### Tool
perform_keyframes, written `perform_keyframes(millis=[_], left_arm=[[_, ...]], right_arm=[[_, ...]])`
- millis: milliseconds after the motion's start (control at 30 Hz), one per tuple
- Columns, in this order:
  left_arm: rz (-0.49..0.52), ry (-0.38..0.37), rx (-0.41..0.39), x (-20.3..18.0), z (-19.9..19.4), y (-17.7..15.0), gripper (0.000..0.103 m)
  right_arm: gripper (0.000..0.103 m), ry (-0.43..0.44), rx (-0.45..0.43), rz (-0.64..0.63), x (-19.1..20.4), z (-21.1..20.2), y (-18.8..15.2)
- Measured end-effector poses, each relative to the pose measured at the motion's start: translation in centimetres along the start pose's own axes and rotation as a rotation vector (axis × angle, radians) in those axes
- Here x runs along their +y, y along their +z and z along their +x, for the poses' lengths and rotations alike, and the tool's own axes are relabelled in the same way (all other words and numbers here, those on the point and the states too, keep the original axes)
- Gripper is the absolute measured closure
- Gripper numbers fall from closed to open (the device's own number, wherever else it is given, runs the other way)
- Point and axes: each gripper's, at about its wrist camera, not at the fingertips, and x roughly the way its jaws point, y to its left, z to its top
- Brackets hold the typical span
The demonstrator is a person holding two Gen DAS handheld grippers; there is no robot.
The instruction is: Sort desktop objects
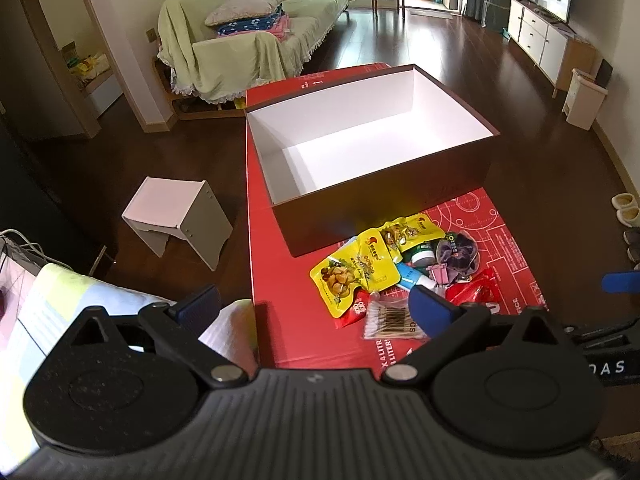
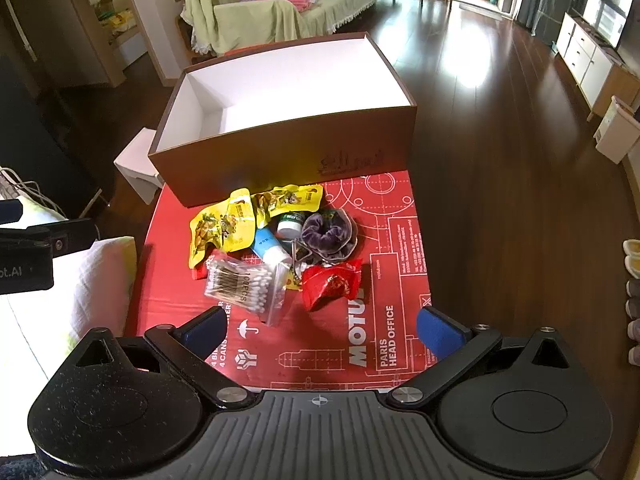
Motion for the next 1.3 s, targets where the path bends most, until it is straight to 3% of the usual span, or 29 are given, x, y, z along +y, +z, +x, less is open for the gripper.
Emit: perform_keyframes(millis=[167,1300], left_arm=[[0.024,0.03,-0.025,-0.5,-0.5,-0.8,0.004],[0.04,-0.004,0.006,0.0,-0.8,-0.8,0.004]], right_arm=[[0.0,-0.011,-0.001,0.003,0.1,0.0,-0.3],[0.0,-0.028,-0.021,0.014,0.8,-0.6,-0.3]])
